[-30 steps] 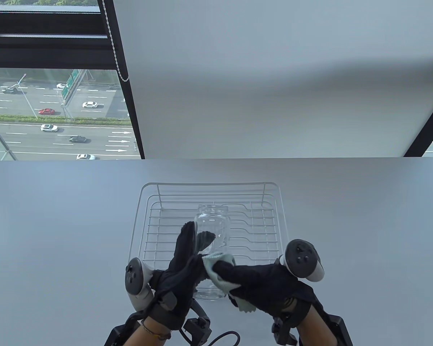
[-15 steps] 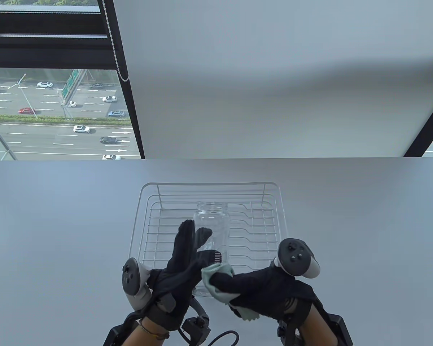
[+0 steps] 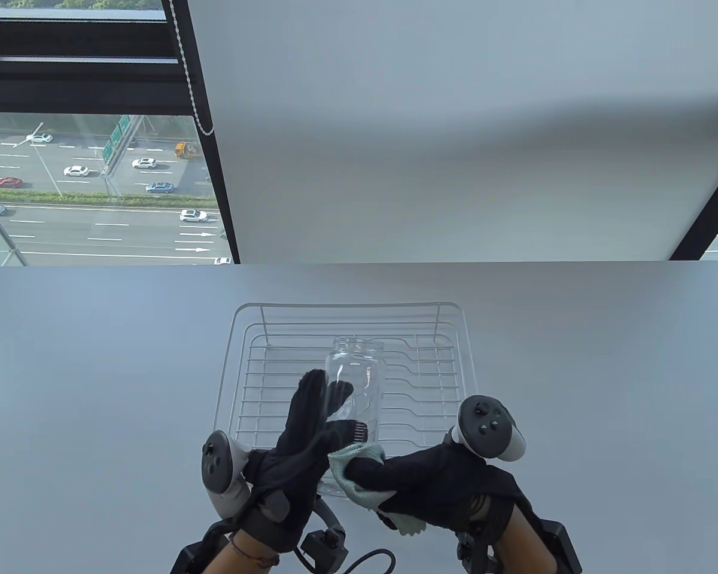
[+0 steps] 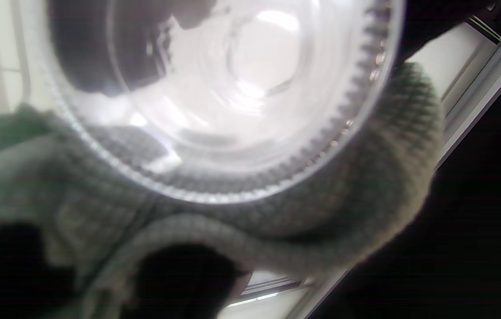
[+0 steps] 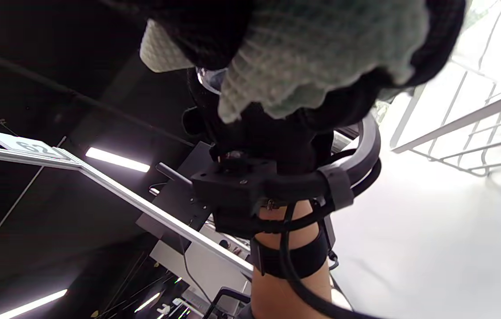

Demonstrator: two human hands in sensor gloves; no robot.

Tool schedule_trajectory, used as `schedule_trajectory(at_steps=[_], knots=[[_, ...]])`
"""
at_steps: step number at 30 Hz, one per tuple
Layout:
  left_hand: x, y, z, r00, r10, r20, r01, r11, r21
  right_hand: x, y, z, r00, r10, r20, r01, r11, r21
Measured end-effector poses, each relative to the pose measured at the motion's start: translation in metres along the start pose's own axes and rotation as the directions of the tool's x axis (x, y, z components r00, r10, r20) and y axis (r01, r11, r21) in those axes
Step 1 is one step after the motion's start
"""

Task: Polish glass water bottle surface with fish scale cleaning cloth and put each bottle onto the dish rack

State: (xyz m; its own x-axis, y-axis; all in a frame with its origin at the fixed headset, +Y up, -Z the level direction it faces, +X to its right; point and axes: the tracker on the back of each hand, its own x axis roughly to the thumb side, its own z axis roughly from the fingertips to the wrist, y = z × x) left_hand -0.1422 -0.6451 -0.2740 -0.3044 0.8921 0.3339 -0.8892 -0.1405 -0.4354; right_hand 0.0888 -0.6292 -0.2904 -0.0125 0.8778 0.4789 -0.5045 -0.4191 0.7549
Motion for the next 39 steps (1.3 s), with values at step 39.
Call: schedule_trajectory(at_steps=[39], knots=[[0.005, 0.006, -0.005, 0.997, -0.03, 0.078, 0.027, 0.999, 0.046, -0.003, 0.001, 0.002, 1.0, -0.019, 0.01, 0.019, 1.0, 0.0]])
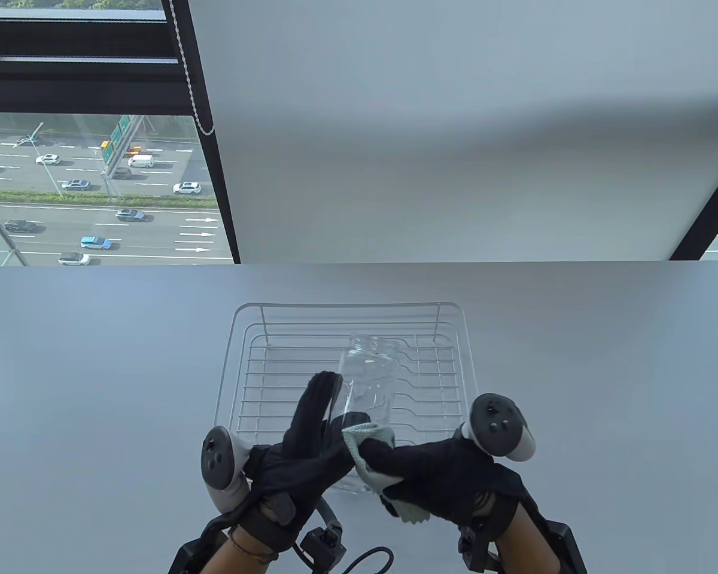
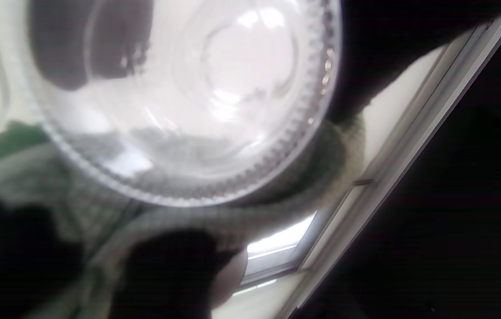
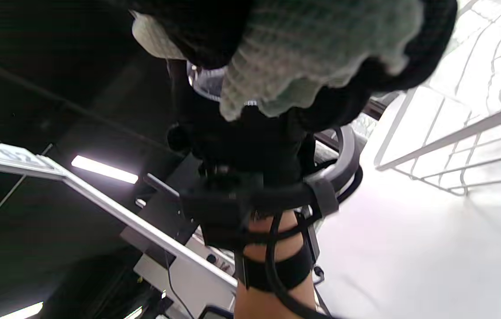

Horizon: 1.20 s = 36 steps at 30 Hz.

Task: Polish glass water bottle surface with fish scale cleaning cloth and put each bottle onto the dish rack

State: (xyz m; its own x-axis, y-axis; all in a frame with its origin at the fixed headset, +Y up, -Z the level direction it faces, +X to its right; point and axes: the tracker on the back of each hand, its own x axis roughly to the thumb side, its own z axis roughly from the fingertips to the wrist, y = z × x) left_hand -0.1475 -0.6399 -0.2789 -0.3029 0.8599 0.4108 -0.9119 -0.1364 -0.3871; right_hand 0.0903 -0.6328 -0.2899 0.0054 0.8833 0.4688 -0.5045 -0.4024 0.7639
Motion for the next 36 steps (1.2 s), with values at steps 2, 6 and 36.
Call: schedule_trajectory(at_steps=[2, 6, 36], knots=[[0.002, 0.0, 0.001, 0.999, 0.033, -0.015, -0.034, 0.999, -0.04, 0.004, -0.003, -0.001, 0.998, 0.062, 0.027, -0.058, 0.989, -0.136], [0.004, -0.004, -0.003, 0.989, -0.012, -0.144, -0.022, 0.972, -0.235, 0.007, -0.016, 0.015, 0.993, 0.114, 0.023, -0.097, 0.92, -0.38], [0.028, 0.08, -0.009, 0.335, -0.914, -0.23, 0.923, 0.367, -0.113, -0.003, -0.031, 0.026, 0.966, 0.217, -0.138, -0.253, 0.9, -0.354]])
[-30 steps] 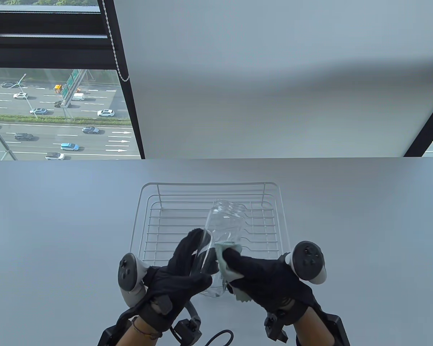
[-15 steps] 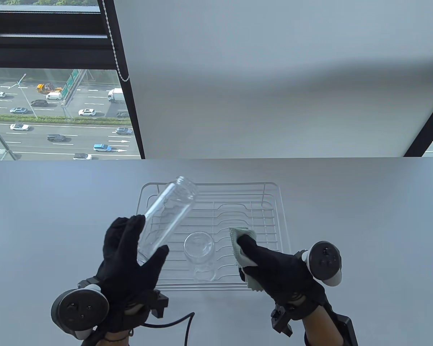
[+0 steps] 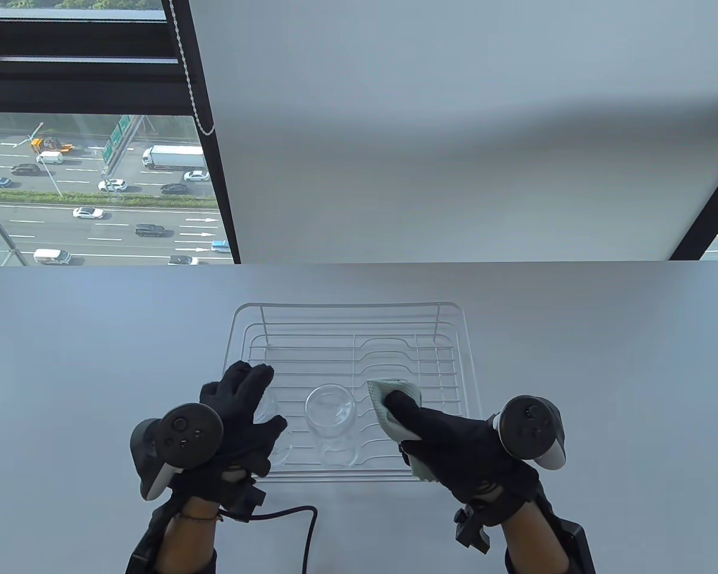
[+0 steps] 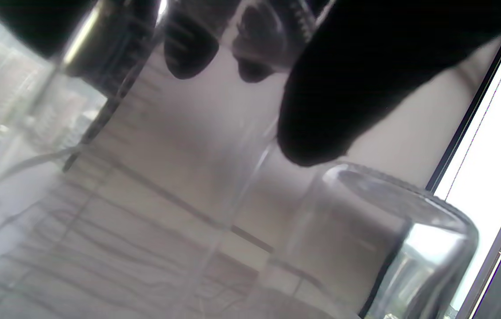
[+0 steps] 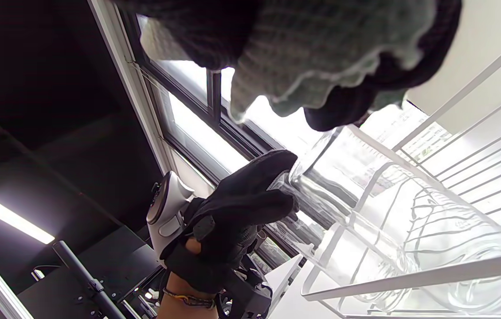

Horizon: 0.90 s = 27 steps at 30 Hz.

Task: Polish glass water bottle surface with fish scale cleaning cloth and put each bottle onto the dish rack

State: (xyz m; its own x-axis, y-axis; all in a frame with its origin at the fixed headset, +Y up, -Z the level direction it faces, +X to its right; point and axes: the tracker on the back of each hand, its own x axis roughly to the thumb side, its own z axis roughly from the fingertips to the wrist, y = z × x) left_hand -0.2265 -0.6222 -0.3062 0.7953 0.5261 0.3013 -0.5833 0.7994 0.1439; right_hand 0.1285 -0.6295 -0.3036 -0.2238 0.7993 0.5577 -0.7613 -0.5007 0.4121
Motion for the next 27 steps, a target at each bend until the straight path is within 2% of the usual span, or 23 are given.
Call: schedule_trajectory(at_steps=[10, 15, 16, 17, 19, 21, 22, 24, 25, 27], knots=[[-0.005, -0.014, -0.004, 0.999, 0.033, -0.014, -0.034, 0.995, -0.097, -0.003, -0.001, 0.0, 0.999, 0.008, -0.032, -0.007, 0.999, 0.031], [-0.012, -0.006, -0.003, 0.996, 0.083, -0.029, -0.086, 0.986, -0.141, -0.009, -0.003, 0.0, 0.999, 0.0, -0.054, 0.001, 1.0, 0.02], [-0.013, 0.002, -0.001, 0.996, 0.084, -0.028, -0.087, 0.987, -0.138, -0.011, -0.004, 0.0, 0.998, -0.001, -0.063, 0.002, 1.0, 0.015], [-0.015, 0.01, 0.002, 0.995, 0.099, -0.024, -0.101, 0.989, -0.107, -0.012, -0.005, 0.001, 0.997, 0.003, -0.073, -0.002, 1.0, 0.01], [-0.022, 0.028, 0.01, 0.987, 0.161, -0.007, -0.16, 0.986, 0.054, -0.015, -0.007, 0.003, 0.995, 0.031, -0.098, -0.033, 0.999, -0.022], [-0.038, 0.039, 0.02, 0.985, 0.14, -0.096, -0.102, 0.939, 0.327, -0.021, -0.012, 0.006, 0.981, 0.071, -0.179, -0.082, 0.995, -0.057], [-0.047, 0.039, 0.02, 0.985, 0.114, -0.132, -0.061, 0.935, 0.348, -0.022, -0.015, 0.007, 0.977, 0.088, -0.194, -0.104, 0.992, -0.074], [-0.075, 0.027, 0.024, 0.958, 0.046, -0.282, 0.041, 0.955, 0.293, -0.026, -0.019, 0.01, 0.962, 0.125, -0.244, -0.163, 0.976, -0.142], [-0.09, 0.018, 0.027, 0.954, 0.033, -0.298, 0.046, 0.967, 0.251, -0.026, -0.022, 0.012, 0.944, 0.162, -0.288, -0.213, 0.965, -0.156], [-0.11, 0.003, 0.03, 0.946, 0.072, -0.315, 0.005, 0.971, 0.239, -0.024, -0.03, 0.017, 0.896, 0.248, -0.368, -0.325, 0.932, -0.163]])
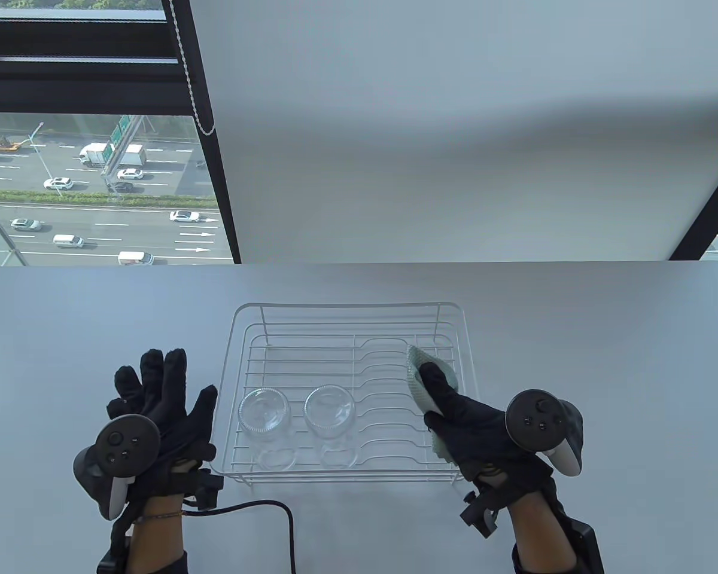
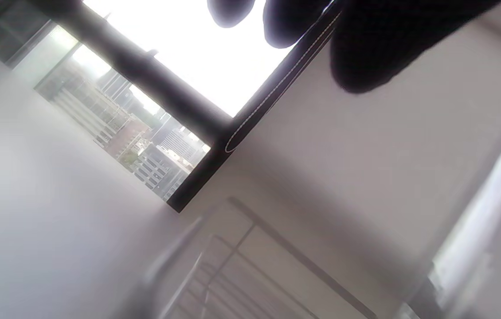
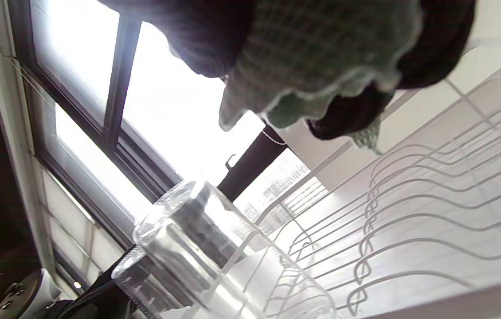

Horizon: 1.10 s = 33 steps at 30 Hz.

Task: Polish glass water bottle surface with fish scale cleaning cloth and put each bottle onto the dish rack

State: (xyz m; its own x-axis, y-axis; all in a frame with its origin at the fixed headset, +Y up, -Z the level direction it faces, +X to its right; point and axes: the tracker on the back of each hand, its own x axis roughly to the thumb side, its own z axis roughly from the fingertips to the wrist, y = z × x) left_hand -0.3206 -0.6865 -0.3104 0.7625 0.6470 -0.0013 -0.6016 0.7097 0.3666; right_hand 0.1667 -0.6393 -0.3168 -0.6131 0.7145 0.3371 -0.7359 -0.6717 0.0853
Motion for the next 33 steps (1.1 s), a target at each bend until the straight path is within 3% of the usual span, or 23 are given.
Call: schedule_trajectory(at_steps=[2, 4, 6, 8, 11, 17, 20, 23, 28, 33], knots=[[-0.015, -0.006, -0.003, 0.999, 0.026, -0.046, -0.031, 0.992, -0.122, -0.003, -0.014, 0.004, 0.989, 0.119, -0.084, -0.126, 0.988, -0.086], [-0.023, -0.011, 0.0, 0.998, 0.044, -0.042, -0.047, 0.994, -0.094, -0.015, -0.032, 0.009, 0.946, 0.166, -0.278, -0.212, 0.967, -0.145], [-0.03, -0.018, 0.0, 0.999, -0.009, -0.047, 0.001, 0.987, -0.158, -0.038, -0.042, 0.01, 0.869, 0.181, -0.461, -0.289, 0.941, -0.176], [-0.032, -0.023, 0.001, 0.999, -0.013, -0.051, 0.004, 0.984, -0.179, -0.07, -0.042, 0.016, 0.762, 0.217, -0.611, -0.32, 0.945, -0.063], [-0.031, -0.023, 0.003, 0.998, 0.031, -0.05, -0.039, 0.982, -0.186, -0.11, -0.02, 0.026, 0.673, 0.267, -0.69, -0.326, 0.944, 0.048], [-0.028, -0.024, 0.006, 0.998, 0.044, -0.033, -0.05, 0.982, -0.181, -0.148, 0.011, 0.025, 0.631, 0.326, -0.704, -0.252, 0.944, 0.211], [-0.028, -0.024, 0.006, 0.999, 0.044, -0.028, -0.048, 0.982, -0.183, -0.159, 0.019, 0.025, 0.624, 0.295, -0.723, -0.122, 0.951, 0.283], [-0.028, -0.023, 0.005, 0.999, 0.047, -0.02, -0.049, 0.982, -0.185, -0.154, 0.013, 0.026, 0.652, 0.24, -0.72, -0.089, 0.966, 0.241], [-0.027, -0.023, 0.006, 1.0, 0.027, -0.015, -0.03, 0.981, -0.192, -0.124, -0.005, 0.031, 0.718, 0.215, -0.662, -0.198, 0.975, 0.102], [-0.022, -0.025, 0.008, 1.0, 0.011, 0.001, -0.011, 0.979, -0.203, -0.091, -0.017, 0.037, 0.782, 0.263, -0.566, -0.341, 0.94, -0.034]])
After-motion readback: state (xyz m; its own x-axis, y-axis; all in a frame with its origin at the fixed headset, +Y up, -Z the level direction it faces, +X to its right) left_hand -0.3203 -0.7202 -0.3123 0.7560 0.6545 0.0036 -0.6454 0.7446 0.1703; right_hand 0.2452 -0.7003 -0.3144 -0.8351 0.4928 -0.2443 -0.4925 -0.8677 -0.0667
